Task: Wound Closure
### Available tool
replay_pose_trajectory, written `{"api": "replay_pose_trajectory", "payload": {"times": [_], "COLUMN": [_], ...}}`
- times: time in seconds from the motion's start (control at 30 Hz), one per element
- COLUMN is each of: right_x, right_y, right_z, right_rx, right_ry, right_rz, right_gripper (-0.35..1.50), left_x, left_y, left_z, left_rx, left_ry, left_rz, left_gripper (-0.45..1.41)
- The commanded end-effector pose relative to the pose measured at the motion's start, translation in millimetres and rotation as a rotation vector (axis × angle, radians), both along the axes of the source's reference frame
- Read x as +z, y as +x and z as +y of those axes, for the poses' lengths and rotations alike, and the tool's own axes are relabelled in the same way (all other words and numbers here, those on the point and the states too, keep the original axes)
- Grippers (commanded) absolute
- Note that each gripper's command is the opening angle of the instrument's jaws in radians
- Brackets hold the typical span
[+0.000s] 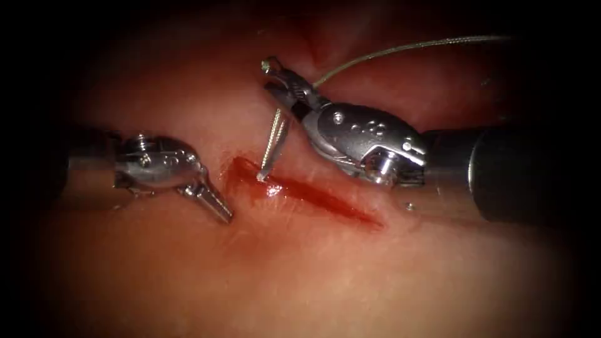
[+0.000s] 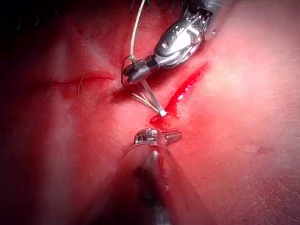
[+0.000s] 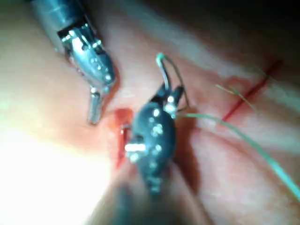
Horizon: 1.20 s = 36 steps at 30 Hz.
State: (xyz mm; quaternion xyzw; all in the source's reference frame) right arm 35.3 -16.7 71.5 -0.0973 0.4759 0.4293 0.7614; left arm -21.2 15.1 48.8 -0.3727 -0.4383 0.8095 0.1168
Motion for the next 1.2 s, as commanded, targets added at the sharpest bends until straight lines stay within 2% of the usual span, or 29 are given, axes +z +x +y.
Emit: {"api": "replay_pose_trajectory", "payload": {"times": [0.03, 0.17, 0.47, 0.67, 0.97, 1.2], "right_x": [0.8, 0.7, 0.6, 0.7, 1.0, 1.0], "right_y": [0.8, 0.8, 0.7, 0.8, 0.8, 0.6], "right_z": [-0.2, 0.0, -0.1, -0.1, -0.2, 0.0], "right_rx": [-0.002, 0.013, 0.036, 0.035, 0.022, 0.014], "right_ry": [0.001, 0.022, 0.059, 0.076, 0.098, 0.111], "right_rz": [0.006, 0.024, 0.055, 0.064, 0.067, 0.071], "right_gripper": [-0.35, -0.35, -0.35, -0.35, -0.35, -0.35], "left_x": [0.7, 1.2, 2.0, -0.3, -3.9, -4.3], "left_y": [-0.4, -0.2, 0.9, 2.0, 1.7, 0.7], "left_z": [0.2, 0.0, -1.6, -1.1, -1.5, -3.3], "left_rx": [-0.006, -0.025, 0.001, -0.003, -0.014, -0.004], "left_ry": [-0.005, -0.016, -0.015, -0.013, -0.051, -0.05], "left_rz": [0.002, 0.011, 0.008, -0.001, -0.004, -0.006], "left_gripper": [-0.33, -0.33, -0.32, -0.32, -0.33, -0.33]}}
